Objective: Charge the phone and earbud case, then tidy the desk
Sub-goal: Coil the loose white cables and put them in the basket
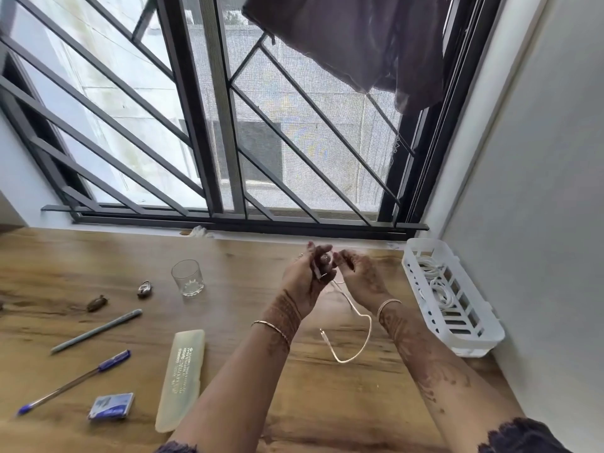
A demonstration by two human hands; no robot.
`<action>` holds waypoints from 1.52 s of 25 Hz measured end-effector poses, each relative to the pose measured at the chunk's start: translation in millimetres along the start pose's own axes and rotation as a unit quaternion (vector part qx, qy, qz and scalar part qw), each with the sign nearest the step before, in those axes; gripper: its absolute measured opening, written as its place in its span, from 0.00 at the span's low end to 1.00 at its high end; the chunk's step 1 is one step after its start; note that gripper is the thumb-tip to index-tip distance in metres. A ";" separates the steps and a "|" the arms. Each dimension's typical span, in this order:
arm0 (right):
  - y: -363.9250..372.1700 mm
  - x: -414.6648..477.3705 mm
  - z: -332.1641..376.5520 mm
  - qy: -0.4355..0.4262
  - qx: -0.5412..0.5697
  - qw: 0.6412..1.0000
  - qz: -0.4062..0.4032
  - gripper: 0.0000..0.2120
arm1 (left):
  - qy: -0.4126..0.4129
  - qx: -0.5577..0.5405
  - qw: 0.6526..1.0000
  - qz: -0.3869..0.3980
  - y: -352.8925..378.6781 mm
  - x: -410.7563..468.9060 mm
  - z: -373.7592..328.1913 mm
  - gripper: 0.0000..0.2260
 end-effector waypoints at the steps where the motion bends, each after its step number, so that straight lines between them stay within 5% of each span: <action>1: 4.9 -1.1 2.3 0.004 -0.043 0.999 0.032 0.13 | 0.011 -0.008 1.000 0.001 -0.5 0.9 -1.5 0.14; 12: -3.6 -24.9 43.7 0.022 -0.068 0.932 0.355 0.14 | 0.003 0.113 0.993 0.038 -22.9 9.2 0.1 0.12; 22: -21.0 5.0 33.0 -0.024 0.097 0.989 0.109 0.13 | -0.096 0.095 0.979 0.154 -20.7 -10.1 0.2 0.12; 28: -21.0 10.4 30.7 -0.038 0.210 0.976 0.037 0.10 | -0.096 0.067 0.974 0.192 -2.6 -23.1 -9.3 0.14; 31: -6.5 4.3 22.8 -0.006 0.240 0.969 0.061 0.12 | -0.034 -0.002 0.989 0.146 5.5 -19.4 -17.3 0.12; 34: 16.4 -5.0 18.9 0.060 0.193 0.964 0.170 0.13 | 0.022 -0.044 0.996 0.069 -0.8 -5.2 -16.8 0.11; 38: 23.3 -12.7 26.5 0.080 0.113 0.942 0.306 0.12 | 0.045 0.033 0.998 0.003 -14.1 11.8 -10.7 0.10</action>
Point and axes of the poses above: each hand's wrist, its own x-axis towards the middle knuckle, its own y-axis out of the palm, z = x × y, the point moved 5 cm from there along x, towards the middle knuckle, and after that the axes turned 15 degrees about z, right-handed, at the moved point
